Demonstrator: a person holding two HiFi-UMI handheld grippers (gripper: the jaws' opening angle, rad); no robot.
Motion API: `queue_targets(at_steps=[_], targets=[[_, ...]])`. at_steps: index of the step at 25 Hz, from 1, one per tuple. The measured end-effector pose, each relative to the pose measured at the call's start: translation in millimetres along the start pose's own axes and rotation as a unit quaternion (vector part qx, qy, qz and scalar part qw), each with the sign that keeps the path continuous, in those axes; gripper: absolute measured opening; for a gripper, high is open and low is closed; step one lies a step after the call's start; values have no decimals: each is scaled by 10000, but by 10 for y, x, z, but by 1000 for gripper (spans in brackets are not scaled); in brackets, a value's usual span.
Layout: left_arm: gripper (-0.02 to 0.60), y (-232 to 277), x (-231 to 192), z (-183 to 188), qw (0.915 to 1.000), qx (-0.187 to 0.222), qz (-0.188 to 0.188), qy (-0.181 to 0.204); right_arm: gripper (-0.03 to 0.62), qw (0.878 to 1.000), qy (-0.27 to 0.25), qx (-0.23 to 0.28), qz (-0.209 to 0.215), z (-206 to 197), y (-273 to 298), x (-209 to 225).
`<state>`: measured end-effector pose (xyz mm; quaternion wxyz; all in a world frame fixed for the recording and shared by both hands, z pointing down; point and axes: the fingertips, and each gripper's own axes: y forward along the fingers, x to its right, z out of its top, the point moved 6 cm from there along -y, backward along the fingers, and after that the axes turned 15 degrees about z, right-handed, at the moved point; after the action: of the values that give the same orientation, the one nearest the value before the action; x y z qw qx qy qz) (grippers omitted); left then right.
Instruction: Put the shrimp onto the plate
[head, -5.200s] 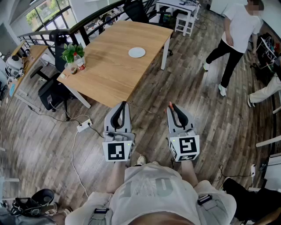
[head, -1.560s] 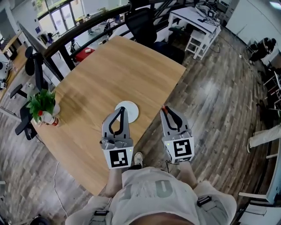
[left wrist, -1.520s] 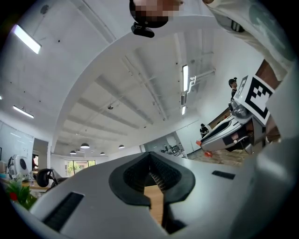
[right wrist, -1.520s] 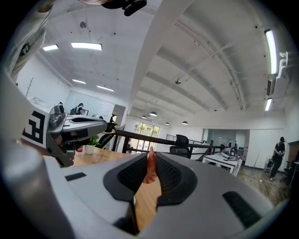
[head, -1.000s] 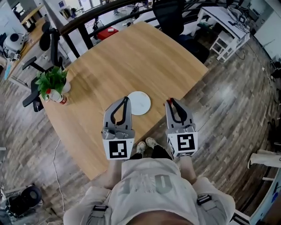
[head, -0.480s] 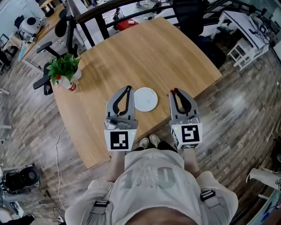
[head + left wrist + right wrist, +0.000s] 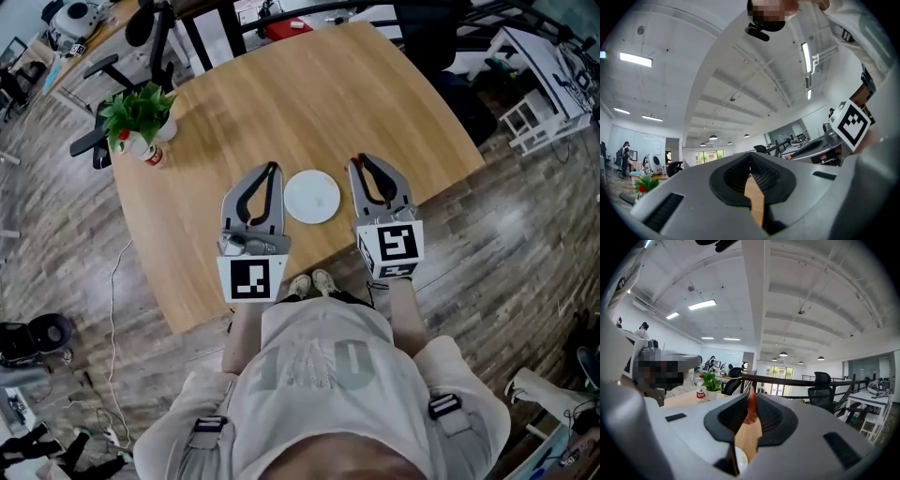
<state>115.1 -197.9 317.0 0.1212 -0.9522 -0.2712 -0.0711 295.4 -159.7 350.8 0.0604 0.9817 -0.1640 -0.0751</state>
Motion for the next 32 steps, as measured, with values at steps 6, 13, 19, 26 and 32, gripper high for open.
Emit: queue_targets(at_steps=[6, 13, 19, 26, 32], targets=[[11, -50, -113, -100, 9994, -175, 285, -43, 63, 9982, 63, -398, 455, -294, 397, -11], [9, -193, -245, -163, 9972, -377, 646, 14, 63, 9886, 447, -908, 1112, -746, 786, -153], [9, -304, -334, -185, 9949, -454, 897, 88, 63, 9723, 670, -1547, 1619, -1250, 1131, -285], [9, -437, -449, -206, 9907, -620, 1150, 374, 64, 9509, 773, -2330, 1884, -1757, 1411, -350], [9, -544, -561, -231, 9863, -693, 1448, 377, 64, 9349, 772, -2882, 1920, -2009, 1529, -369]])
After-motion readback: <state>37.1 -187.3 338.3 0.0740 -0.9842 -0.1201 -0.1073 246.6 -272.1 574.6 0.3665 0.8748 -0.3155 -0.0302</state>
